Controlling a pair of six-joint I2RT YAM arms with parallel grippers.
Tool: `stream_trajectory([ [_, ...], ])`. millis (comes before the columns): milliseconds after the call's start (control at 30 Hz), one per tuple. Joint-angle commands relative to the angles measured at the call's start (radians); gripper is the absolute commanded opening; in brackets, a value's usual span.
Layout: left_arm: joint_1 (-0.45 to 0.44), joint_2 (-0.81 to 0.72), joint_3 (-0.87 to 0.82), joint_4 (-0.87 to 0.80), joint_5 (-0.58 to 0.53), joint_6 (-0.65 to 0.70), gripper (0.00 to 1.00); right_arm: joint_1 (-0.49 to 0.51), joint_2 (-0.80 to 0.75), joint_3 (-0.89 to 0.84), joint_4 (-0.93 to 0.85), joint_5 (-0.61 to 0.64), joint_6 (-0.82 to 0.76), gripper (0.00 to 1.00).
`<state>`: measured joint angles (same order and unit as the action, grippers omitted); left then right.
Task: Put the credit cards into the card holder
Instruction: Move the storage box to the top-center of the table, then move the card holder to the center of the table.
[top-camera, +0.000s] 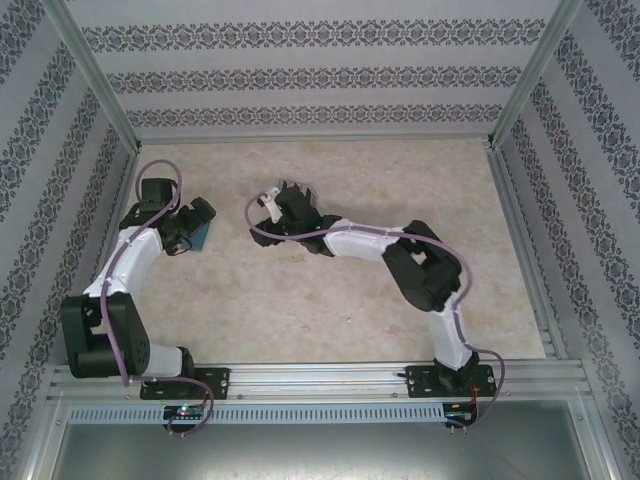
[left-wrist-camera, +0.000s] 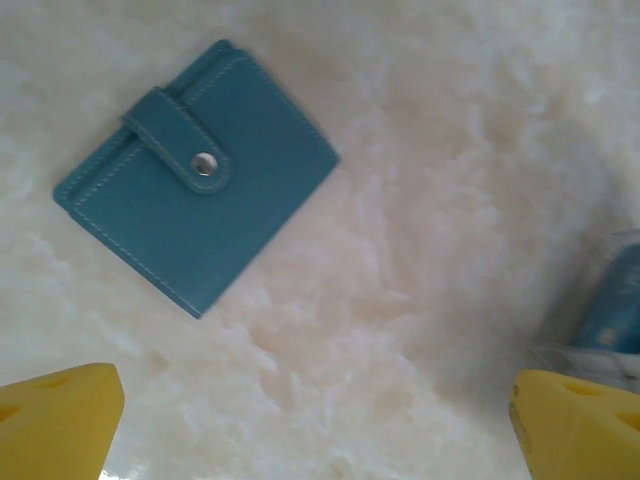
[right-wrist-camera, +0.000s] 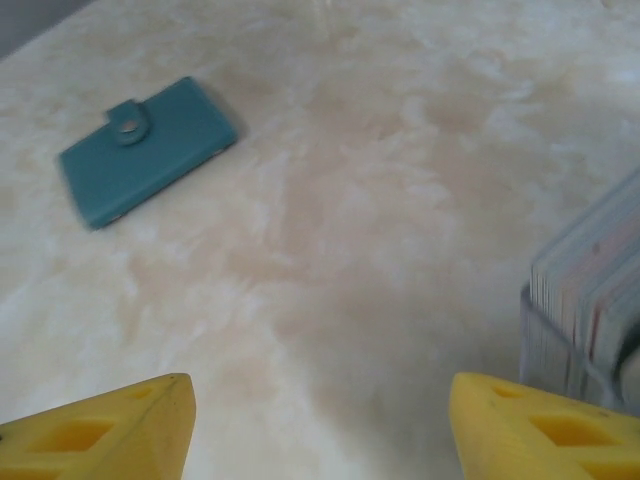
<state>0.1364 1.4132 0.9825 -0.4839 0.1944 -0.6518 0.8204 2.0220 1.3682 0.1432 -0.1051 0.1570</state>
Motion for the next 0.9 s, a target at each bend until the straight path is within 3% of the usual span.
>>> stream_trajectory([
  [0,0.026,0.076,0.049,0.024,-0.074,0.061,0.99,0.022,-0.193,-0.122,0.035,-0.028,0.042,0.7],
  [167,0.032,0.253,0.145,0.045,-0.108,0.124,0.99,0.058,-0.399,-0.31,0.036,0.075,0.083,0.72],
  [400,0.028,0.416,0.132,0.15,0.033,0.103,0.95,0.066,-0.591,-0.46,0.026,0.15,0.17,0.73],
  [567,-0.006,0.405,-0.024,0.318,0.161,0.027,0.92,0.065,-0.657,-0.494,0.039,0.172,0.193,0.74],
  [633,-0.036,0.393,-0.066,0.353,0.214,-0.013,0.86,0.063,-0.675,-0.501,0.046,0.193,0.21,0.74],
  [867,-0.252,0.278,-0.146,0.322,0.213,-0.095,0.85,0.052,-0.715,-0.522,0.061,0.211,0.256,0.74],
])
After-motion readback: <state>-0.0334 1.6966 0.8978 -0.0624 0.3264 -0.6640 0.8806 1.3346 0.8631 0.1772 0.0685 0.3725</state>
